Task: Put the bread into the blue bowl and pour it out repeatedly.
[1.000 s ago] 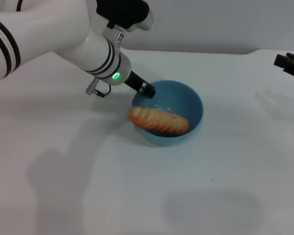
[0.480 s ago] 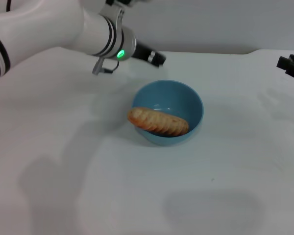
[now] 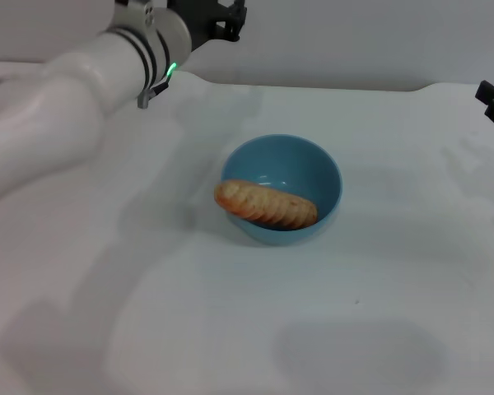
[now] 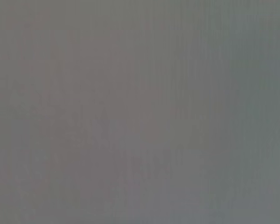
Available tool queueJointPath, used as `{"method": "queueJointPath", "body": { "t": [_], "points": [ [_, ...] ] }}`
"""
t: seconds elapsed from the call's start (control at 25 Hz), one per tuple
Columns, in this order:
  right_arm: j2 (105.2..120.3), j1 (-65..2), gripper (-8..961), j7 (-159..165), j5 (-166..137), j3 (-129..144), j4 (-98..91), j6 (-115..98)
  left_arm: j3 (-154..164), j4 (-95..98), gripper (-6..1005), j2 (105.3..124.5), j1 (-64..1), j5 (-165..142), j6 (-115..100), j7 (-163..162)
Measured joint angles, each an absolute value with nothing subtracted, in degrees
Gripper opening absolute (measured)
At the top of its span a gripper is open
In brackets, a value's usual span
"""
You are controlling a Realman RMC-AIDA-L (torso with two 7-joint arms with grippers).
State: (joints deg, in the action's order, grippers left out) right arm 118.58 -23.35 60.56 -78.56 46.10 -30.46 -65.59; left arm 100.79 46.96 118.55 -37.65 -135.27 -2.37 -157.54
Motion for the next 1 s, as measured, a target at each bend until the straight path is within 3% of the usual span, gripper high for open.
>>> {"method": "queueJointPath", "body": {
  "t": [0.36,0.64,0.88,1.0],
  "points": [
    [119.12,-26.31,394,22.76,-44.5,45.91,-6.67,-68.8,114.9,44.22,348,118.68,-31.7,-127.18,20.06,-157.68],
    [119.12,-25.91,395,21.2,-39.44,44.81,-3.03,-68.48,120.26,40.51,348,118.71,-31.05,-122.92,24.67,-158.47],
    [119.15,-25.06,493,21.35,-33.42,44.04,0.05,-68.8,126.54,39.35,347,118.69,-28.17,-122.17,31.96,-162.66],
    [119.22,-24.98,622,20.7,-33.12,43.51,0.23,-68.29,127.79,38.83,347,118.69,-27.62,-122.17,32.44,-162.76]
  ]
}}
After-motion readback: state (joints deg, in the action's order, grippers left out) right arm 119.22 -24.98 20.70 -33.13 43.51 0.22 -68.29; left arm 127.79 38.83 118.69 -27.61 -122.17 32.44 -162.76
